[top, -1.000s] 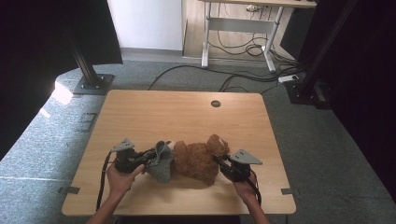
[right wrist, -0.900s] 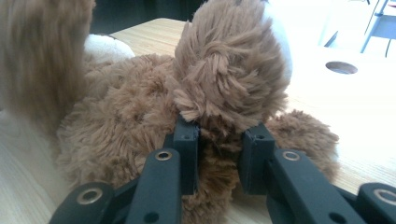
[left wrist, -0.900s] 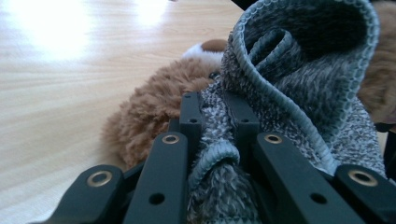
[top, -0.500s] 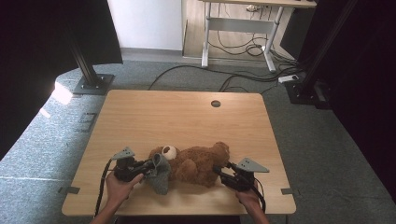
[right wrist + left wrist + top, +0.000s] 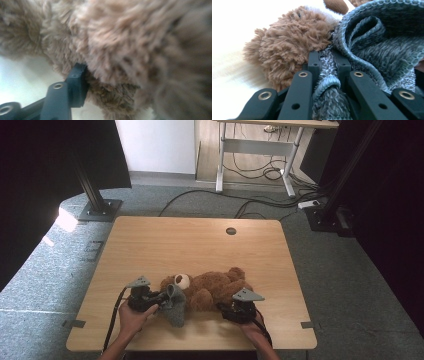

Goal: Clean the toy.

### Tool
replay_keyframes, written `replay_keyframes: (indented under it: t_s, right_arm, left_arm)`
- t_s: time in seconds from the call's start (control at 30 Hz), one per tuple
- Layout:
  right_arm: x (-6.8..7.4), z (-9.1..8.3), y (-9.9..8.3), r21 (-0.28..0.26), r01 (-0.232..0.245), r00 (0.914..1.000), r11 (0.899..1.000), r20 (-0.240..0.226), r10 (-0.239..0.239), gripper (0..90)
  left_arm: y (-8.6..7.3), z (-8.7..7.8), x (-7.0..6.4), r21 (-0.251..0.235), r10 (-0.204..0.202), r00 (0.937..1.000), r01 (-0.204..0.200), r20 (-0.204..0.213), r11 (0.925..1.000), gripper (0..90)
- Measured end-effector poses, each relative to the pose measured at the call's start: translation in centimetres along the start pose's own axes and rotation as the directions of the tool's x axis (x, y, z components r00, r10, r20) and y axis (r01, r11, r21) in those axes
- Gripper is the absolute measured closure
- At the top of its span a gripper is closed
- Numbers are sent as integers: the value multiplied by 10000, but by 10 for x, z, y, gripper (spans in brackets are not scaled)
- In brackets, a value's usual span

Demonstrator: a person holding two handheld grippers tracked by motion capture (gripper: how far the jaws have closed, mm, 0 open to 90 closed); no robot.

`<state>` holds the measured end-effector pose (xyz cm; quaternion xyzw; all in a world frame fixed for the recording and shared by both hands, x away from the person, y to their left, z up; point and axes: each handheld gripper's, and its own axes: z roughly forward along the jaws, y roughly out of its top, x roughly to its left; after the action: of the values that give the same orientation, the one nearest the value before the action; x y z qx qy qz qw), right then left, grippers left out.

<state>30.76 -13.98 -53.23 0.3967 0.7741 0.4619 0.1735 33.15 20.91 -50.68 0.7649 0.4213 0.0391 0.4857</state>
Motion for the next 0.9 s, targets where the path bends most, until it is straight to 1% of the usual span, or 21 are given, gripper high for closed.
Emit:
replay_keyframes:
  t_s: [0.03, 0.07, 0.13, 0.17, 0.27, 0.33, 0.4, 0.43, 0.47, 0.5, 0.53, 0.57, 0.6, 0.63, 0.67, 0.7, 0.73, 0.77, 0.83, 0.87, 0.9]
  right_arm:
    - [0, 3, 2, -5, 100, 9998, 10000, 198, -100, 447]
    - [0, 7, 3, -28, 176, 9991, 9998, 388, -174, 457]
    - [-1, 14, 7, -42, 362, 9963, 9993, 781, -358, 469]
    - [-3, 19, 8, -87, 398, 9952, 9992, 898, -389, 472]
    - [-10, 28, 13, -182, 247, 9946, 9995, 1010, -228, 472]
    - [-12, 28, 14, -250, 280, 9954, 9993, 926, -256, 469]
    - [-13, 24, 12, -353, 368, 9963, 9987, 794, -340, 449]
    - [-13, 22, 11, -396, 356, 9966, 9986, 754, -326, 432]
    - [-14, 20, 10, -462, 321, 9971, 9984, 703, -288, 429]
    - [-14, 17, 9, -560, 322, 9973, 9979, 679, -283, 435]
    - [-14, 16, 9, -581, 365, 9971, 9976, 692, -324, 438]
    - [-13, 15, 9, -604, 392, 9968, 9974, 716, -349, 439]
    - [-13, 15, 10, -662, 415, 9967, 9969, 719, -367, 441]
    - [-12, 15, 10, -682, 459, 9965, 9966, 727, -409, 441]
    - [-10, 15, 11, -674, 516, 9959, 9964, 783, -463, 442]
    - [-9, 15, 11, -682, 538, 9953, 9962, 840, -480, 442]
    - [-8, 15, 11, -700, 527, 9952, 9962, 863, -466, 441]
    - [-9, 15, 11, -678, 507, 9951, 9964, 878, -447, 441]
    - [-9, 15, 10, -622, 493, 9951, 9968, 883, -437, 440]
    - [-10, 15, 10, -592, 483, 9951, 9971, 893, -429, 440]
    - [-10, 14, 9, -587, 508, 9947, 9970, 927, -453, 440]
  left_arm:
    - [3, 3, 2, -6, -11, 9999, 11, -119, 10000, 791]
    - [6, 6, 5, 16, -69, 9999, 69, -153, 10000, 791]
    - [13, 12, 11, 30, -73, 9994, 74, -350, 10000, 791]
    - [16, 15, 14, 26, -133, 9991, 134, -398, 9999, 791]
    - [26, 20, 22, 83, -385, 9981, 389, -472, 9992, 791]
    - [27, 19, 23, 129, -387, 9983, 393, -426, 9991, 790]
    - [27, 13, 25, 67, -483, 9986, 484, -227, 9988, 788]
    - [27, 9, 25, -122, -682, 9977, 682, -44, 9976, 786]
    - [29, 3, 24, -442, -921, 9953, 933, 291, 9947, 785]
    - [31, -2, 21, -680, -1010, 9935, 1045, 531, 9922, 785]
    - [35, -6, 14, -907, -907, 9926, 980, 811, 9910, 785]
    - [43, -11, 2, -1126, -611, 9915, 740, 1146, 9909, 785]
    - [48, -12, -6, -1237, -389, 9903, 556, 1335, 9908, 784]
    - [56, -13, -19, -1355, -33, 9890, 236, 1481, 9905, 784]
    - [66, -11, -34, -1412, 458, 9865, -235, 1569, 9897, 784]
    - [71, -8, -43, -1434, 666, 9845, -433, 1622, 9887, 784]
    - [79, -3, -53, -1430, 879, 9806, -630, 1751, 9877, 784]
    - [87, 5, -62, -1380, 1061, 9750, -798, 1953, 9872, 784]
    - [96, 19, -72, -1300, 1077, 9699, -804, 2183, 9882, 784]
    - [101, 31, -78, -1199, 1114, 9670, -856, 2291, 9891, 784]
    - [102, 38, -81, -1131, 1106, 9662, -861, 2327, 9899, 784]
